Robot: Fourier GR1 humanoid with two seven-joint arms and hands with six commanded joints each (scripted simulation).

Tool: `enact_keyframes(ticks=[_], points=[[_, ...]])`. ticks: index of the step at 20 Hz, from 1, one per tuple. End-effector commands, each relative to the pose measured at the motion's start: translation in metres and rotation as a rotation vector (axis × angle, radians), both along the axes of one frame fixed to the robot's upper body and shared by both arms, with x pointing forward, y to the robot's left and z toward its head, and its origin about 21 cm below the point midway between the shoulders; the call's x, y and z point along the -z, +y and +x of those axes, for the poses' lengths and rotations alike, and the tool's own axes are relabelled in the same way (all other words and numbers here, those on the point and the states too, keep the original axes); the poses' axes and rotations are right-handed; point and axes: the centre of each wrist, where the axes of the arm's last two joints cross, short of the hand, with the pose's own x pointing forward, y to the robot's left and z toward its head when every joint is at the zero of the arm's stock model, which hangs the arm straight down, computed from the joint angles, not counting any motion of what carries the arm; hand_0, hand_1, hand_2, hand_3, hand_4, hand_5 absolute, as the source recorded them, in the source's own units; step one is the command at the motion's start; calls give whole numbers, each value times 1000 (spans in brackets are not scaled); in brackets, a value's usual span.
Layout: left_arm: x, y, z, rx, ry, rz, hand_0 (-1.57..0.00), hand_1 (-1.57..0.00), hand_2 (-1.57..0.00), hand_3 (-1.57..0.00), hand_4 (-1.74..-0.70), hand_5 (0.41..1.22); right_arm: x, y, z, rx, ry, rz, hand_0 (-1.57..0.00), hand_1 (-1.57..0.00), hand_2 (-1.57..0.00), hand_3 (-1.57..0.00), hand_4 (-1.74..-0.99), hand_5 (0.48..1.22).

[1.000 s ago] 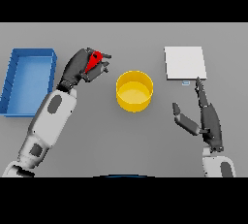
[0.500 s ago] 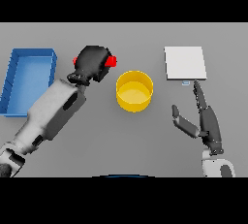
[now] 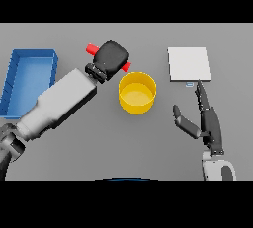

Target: Pick up the red beaker and tilt it to pour out 1 green nut into yellow bowl. Pick up the yellow bowl and place it on the metallic measuring scale.

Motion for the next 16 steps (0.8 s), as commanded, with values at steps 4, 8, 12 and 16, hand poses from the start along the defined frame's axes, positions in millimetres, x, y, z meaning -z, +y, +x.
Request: enact_keyframes(ticks=[4, 8, 12, 16], points=[[2, -15, 1, 108, -19, 189, -1571, -1571, -1571, -1475, -1726, 1219, 3, -4, -3, 2, -9, 38, 1, 1, 1, 1, -1291, 648], [1, -24, 1, 160, -51, 376, -1571, -1571, -1571, -1532, -1735, 1220, 0, 0, -2, -1, -12, 23, 1, 1, 1, 1, -1293, 631], [-4, -34, 0, 218, -114, 503, -1571, -1571, -1571, -1555, -1739, 1221, 3, -1, -1, 20, 0, 8, 1, 1, 1, 1, -1278, 609], [-7, -45, 6, 249, -146, 606, -1571, -1571, -1571, -1564, -1737, 1221, 4, -3, -2, 28, 3, -10, 1, 1, 1, 1, -1260, 586]])
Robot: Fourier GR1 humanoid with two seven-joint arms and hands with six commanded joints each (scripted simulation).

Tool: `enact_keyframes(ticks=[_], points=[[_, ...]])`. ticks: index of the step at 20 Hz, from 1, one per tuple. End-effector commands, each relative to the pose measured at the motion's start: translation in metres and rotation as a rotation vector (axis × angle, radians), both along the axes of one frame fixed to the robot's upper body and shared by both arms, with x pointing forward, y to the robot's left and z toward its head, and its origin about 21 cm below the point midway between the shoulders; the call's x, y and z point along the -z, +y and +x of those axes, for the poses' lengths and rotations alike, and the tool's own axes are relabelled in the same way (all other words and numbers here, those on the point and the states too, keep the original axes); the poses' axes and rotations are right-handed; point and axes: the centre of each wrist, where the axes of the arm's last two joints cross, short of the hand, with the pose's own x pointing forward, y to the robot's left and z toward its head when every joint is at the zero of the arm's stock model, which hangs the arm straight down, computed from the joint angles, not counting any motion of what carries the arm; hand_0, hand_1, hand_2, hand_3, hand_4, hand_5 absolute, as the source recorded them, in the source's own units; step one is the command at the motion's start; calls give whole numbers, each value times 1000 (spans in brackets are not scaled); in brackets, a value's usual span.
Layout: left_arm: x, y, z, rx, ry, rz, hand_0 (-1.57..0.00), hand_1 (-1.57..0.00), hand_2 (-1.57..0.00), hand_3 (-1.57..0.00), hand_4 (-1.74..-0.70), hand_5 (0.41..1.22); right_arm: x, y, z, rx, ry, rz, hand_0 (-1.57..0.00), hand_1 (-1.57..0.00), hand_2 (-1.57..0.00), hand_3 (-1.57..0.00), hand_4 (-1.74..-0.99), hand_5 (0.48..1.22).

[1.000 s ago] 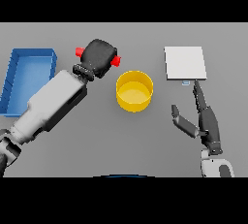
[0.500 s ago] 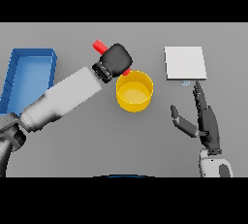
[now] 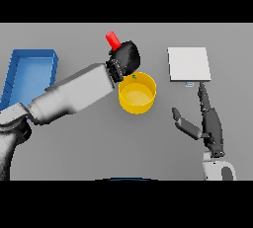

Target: Pick up the red beaker and tilt it to pour out 1 green nut into yellow bowl. Pick up the yellow bowl and place it on the metallic measuring scale.

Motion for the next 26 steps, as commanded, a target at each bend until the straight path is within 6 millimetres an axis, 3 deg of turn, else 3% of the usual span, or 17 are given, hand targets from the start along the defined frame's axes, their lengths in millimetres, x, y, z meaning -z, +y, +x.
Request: enact_keyframes(ticks=[1, 8, 11, 14, 15, 16, 18, 20, 22, 26], points=[[-2, -3, 0, 5, -12, 35, -1571, -1571, -1571, -1566, -1737, 1221, 0, 2, 2, 6, 6, -13, 1, 1, 1, 1, -1250, 583], [-3, -12, 1, 109, -66, 215, -1571, -1571, -1571, -1570, -1735, 1221, 0, 0, 0, -3, -16, -34, 1, 1, 1, 1, -1210, 592], [-16, -12, 5, 132, -89, 249, -1571, -1571, -1571, -1570, -1733, 1221, 3, 4, 1, 4, -7, -46, 1, 1, 1, 1, -1207, 594], [-53, -14, 15, 126, -125, 208, -1571, -1571, -1571, -1571, -1729, 1221, 1, 8, 1, 5, -19, -40, 1, 1, 1, 1, -1209, 592], [-69, -11, 21, 113, -153, 184, -1571, -1571, -1571, -1494, -1727, 1221, 0, 5, 3, 12, -19, -45, 1, 1, 1, 1, -1203, 592], [-83, -6, 27, 86, -182, 162, -1571, -1571, -1399, -1509, -1676, 1221, 0, 6, 3, 8, -25, -41, 1, 1, 1, 1, -1201, 592], [-119, 1, 38, 52, -223, 94, -1571, -1571, -1461, -1041, -1699, 1221, 0, 3, 5, -1, -25, -28, 1, 1, 1, 1, -1186, 596], [-153, 15, 48, -7, -255, 16, -1571, -1571, -1501, -1232, -1705, 1221, 0, 4, 3, -13, -36, -9, 1, 1, 1, 1, -1181, 593], [-173, 22, 57, -106, -275, -107, -1571, -1571, -1526, -1354, -1715, 1221, 0, 6, 9, -19, -11, 25, 1, 1, 1, 1, -1183, 595], [-201, 95, 80, -424, -234, -518, -1571, -1571, -1553, -1365, -1729, 1221, 0, 5, 8, -37, -23, 26, 1, 1, 1, 1, -1209, 593]])
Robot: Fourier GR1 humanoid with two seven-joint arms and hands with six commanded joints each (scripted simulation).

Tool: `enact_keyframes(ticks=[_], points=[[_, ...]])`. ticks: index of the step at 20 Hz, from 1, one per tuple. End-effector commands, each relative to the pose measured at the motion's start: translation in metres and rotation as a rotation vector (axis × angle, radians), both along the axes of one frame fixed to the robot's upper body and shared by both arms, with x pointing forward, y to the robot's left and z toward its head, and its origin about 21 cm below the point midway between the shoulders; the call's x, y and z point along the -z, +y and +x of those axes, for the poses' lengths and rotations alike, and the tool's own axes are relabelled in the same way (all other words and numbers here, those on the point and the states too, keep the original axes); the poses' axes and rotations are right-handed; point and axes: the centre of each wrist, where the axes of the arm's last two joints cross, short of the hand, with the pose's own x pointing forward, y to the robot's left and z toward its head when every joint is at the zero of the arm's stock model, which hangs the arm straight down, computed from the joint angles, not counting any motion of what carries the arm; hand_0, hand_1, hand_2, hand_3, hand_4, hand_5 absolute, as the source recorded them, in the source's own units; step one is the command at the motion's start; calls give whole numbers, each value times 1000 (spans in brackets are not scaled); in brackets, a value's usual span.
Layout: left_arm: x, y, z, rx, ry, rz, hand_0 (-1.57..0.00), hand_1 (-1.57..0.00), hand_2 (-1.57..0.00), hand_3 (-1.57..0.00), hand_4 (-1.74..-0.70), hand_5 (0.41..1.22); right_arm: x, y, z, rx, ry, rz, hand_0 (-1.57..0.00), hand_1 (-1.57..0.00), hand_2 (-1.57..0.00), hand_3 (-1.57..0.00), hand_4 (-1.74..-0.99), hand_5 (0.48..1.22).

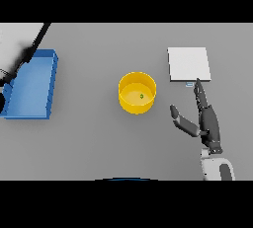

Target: Pick up the red beaker and tilt it to pour out 1 green nut into yellow bowl. Pick up the yellow bowl and place it on the metallic measuring scale.

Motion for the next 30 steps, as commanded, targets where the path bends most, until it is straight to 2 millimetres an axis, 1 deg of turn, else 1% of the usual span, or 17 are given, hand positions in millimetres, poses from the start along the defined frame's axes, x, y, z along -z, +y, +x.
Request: enact_keyframes(ticks=[1, 4, 6, 8, 9, 11, 12, 14, 15, 16, 17, 20, 22, 25, 27, 28, 30], points=[[-2, 16, 3, -40, -1, -114, -1571, -1571, -1556, -1360, -1732, 1221, 1, -2, 0, -6, -2, 2, 1, 1, 1, 1, -1222, 592], [10, 74, 7, -114, 14, -417, -1571, -1571, -1563, -1396, -1736, 1221, 2, -8, -1, -2, -15, -14, 1, 1, 1, 1, -1222, 587], [21, 105, 4, -155, 4, -583, -1571, -1571, -1566, -1426, -1738, 1221, 3, -5, 5, -8, -13, -8, 1, 1, 1, 1, -1222, 586], [39, 133, -2, -258, -25, -712, -1571, -1571, -1568, -1414, -1739, 1221, 5, -9, 2, -19, -17, -25, 1, 1, 1, 1, -1223, 591], [48, 148, -7, -289, -61, -774, -1571, -1571, -1569, -1415, -1739, 1221, 4, -9, 5, -18, -18, -23, 1, 1, 1, 1, -1217, 595], [69, 167, -19, -362, -99, -896, -1571, -1571, -1569, -1446, -1740, 1221, 6, -12, 3, -20, -9, -41, 1, 1, 1, 1, -1212, 604], [84, 175, -28, -403, -110, -939, -1571, -1571, -1570, -1445, -1740, 1221, 5, -11, 4, -21, -7, -56, 1, 1, 1, 1, -1212, 610], [104, 182, -44, -483, -128, -1031, -1571, -1571, -1570, -1458, -1740, 1221, 2, -9, 4, -32, -16, -71, 1, 1, 1, 1, -1210, 631], [120, 183, -52, -518, -123, -1056, -1571, -1571, -1570, -1457, -1741, 1221, 3, -7, 3, -43, -17, -71, 1, 1, 1, 1, -1212, 641], [131, 188, -61, -562, -129, -1086, -1571, -1571, -1570, -1452, -1741, 1221, 1, -8, 5, -37, -14, -75, 1, 1, 1, 1, -1210, 649], [140, 187, -71, -578, -131, -1096, -1571, -1571, -1571, -1450, -1741, 1221, 0, -9, 7, -36, -8, -83, 1, 1, 1, 1, -1206, 653], [169, 191, -98, -630, -119, -1138, -1571, -1571, -1571, -1449, -1741, 1221, 1, -8, 3, -47, -8, -95, 1, 1, 1, 1, -1215, 664], [186, 193, -108, -683, -108, -1161, -1571, -1571, -1571, -1450, -1741, 1221, 4, -6, 1, -49, -7, -76, 1, 1, 1, 1, -1218, 664], [199, 192, -113, -709, -111, -1187, -1571, -1571, -1571, -1509, -1741, 1221, 3, -6, 3, -46, -10, -81, 1, 1, 1, 1, -1217, 666], [206, 192, -120, -718, -90, -1192, -1571, -1571, -1571, -1531, -1741, 1166, 3, -10, 2, -42, -15, -92, 1, 1, 1, 1, -1214, 666], [212, 194, -122, -736, -91, -1188, -1571, -1571, -1571, -1539, -1741, 1117, 3, -7, 1, -48, -7, -97, 1, 1, 1, 1, -1207, 665], [222, 195, -122, -762, -82, -1165, -1571, -1571, -1571, -1551, -1741, 967, 3, -8, 1, -48, -12, -89, 1, 1, 1, 1, -1205, 664]])
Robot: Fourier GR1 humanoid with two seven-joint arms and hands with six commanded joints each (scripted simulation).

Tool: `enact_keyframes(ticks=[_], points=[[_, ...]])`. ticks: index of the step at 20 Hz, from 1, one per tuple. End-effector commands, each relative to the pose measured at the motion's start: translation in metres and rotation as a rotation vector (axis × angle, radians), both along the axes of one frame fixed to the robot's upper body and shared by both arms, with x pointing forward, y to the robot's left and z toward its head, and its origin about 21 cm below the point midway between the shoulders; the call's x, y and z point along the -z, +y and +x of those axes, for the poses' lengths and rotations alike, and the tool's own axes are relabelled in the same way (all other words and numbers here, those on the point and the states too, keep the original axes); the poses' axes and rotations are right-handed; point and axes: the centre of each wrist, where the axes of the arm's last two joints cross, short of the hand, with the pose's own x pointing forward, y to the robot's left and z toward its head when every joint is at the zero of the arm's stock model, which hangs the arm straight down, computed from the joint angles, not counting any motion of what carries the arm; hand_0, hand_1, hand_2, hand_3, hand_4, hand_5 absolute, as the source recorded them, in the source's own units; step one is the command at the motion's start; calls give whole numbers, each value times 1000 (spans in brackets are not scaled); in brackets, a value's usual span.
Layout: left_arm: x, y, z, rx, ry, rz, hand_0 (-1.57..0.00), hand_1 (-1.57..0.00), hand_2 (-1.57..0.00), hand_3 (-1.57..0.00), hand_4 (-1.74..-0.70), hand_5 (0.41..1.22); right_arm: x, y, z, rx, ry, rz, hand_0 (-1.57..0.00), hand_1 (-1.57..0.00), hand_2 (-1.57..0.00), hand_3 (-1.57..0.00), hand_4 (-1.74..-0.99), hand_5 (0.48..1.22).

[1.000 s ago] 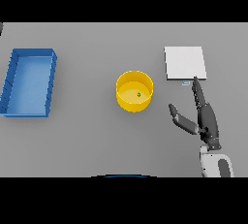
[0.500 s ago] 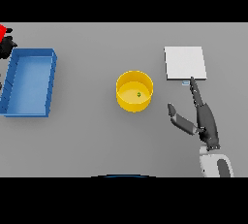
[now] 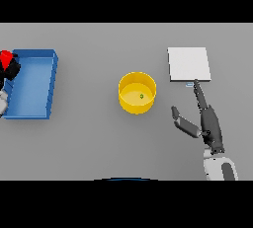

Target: Pick up the red beaker and tilt it to pour out 1 green nut into yellow bowl. Pick up the yellow bowl and place it on the metallic measuring scale.

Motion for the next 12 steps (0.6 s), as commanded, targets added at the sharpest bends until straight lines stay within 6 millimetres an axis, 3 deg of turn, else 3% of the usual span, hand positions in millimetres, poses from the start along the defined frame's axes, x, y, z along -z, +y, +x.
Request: enact_keyframes(ticks=[1, 2, 3, 4, 6, 9, 12], points=[[-1, 1, -3, 18, 14, 20, -1571, -1571, -1571, -1555, -1667, 908, -1, 0, 1, -1, -13, -1, 1, 1, 1, 1, -1202, 667], [-3, 0, -4, 48, 40, 28, -1571, -1571, -1571, -1503, -1530, 865, -1, 1, -3, -3, -16, 0, 1, 1, 1, 1, -1197, 664], [-6, -4, -7, 94, 74, 15, -1564, -1449, -1432, -1362, -1374, 830, 0, 3, -4, -4, -3, 5, 1, 1, 1, 1, -1192, 663], [-9, -4, -11, 130, 106, -12, -1457, -1180, -1187, -1129, -1229, 803, 0, 1, -3, -2, -2, 9, 1, 1, 1, 1, -1188, 663], [-9, -2, -12, 148, 163, -24, -932, -755, -767, -722, -1034, 758, 0, 2, -2, -1, -3, 8, 1, 1, 1, 1, -1185, 665], [-18, 2, -16, 199, 226, -21, -477, -386, -392, -369, -878, 710, 2, 1, -8, 10, -11, 1, 1, 1, 1, 1, -1184, 667], [-20, 0, -17, 214, 239, -50, -244, -197, -200, -189, -815, 684, 2, 3, -9, 5, -1, -2, 1, 1, 1, 1, -1187, 666]])
